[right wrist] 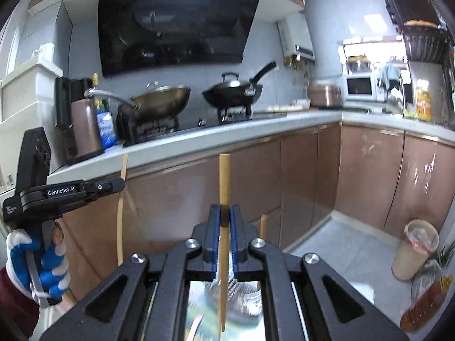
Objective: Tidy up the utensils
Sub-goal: 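Lift both chopsticks and carry them to the wire utensil holder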
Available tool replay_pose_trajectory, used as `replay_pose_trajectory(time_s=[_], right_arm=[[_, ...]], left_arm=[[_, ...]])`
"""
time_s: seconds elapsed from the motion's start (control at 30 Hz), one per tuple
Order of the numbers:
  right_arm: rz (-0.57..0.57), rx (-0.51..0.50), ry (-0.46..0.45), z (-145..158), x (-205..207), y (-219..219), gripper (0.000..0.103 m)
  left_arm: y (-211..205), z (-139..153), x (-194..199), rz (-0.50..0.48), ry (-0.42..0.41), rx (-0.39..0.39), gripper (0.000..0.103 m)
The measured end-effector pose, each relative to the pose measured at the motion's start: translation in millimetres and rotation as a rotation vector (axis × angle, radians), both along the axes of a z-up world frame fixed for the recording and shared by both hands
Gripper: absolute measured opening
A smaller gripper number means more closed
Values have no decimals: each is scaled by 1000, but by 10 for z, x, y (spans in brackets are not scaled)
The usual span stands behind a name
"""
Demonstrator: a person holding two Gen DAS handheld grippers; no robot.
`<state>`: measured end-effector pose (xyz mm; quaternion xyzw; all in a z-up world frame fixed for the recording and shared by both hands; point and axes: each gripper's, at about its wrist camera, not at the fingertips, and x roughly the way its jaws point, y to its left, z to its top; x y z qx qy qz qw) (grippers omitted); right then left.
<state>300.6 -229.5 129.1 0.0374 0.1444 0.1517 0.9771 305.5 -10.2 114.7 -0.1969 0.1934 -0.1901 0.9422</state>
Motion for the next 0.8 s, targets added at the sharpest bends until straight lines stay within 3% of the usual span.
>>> replay_pose_trajectory(time_s=[0.23, 0.6, 0.8], right_arm=[[-18, 15, -60, -118, 341, -14, 6], [-38, -20, -80, -589, 612, -22, 6], [-60, -52, -91, -803, 664, 21, 6]], left_arm=[[-202, -10, 362, 89, -105, -72, 6], [-654, -502, 511, 279, -260, 109, 6], [-727, -784, 546, 328, -285, 126, 6]])
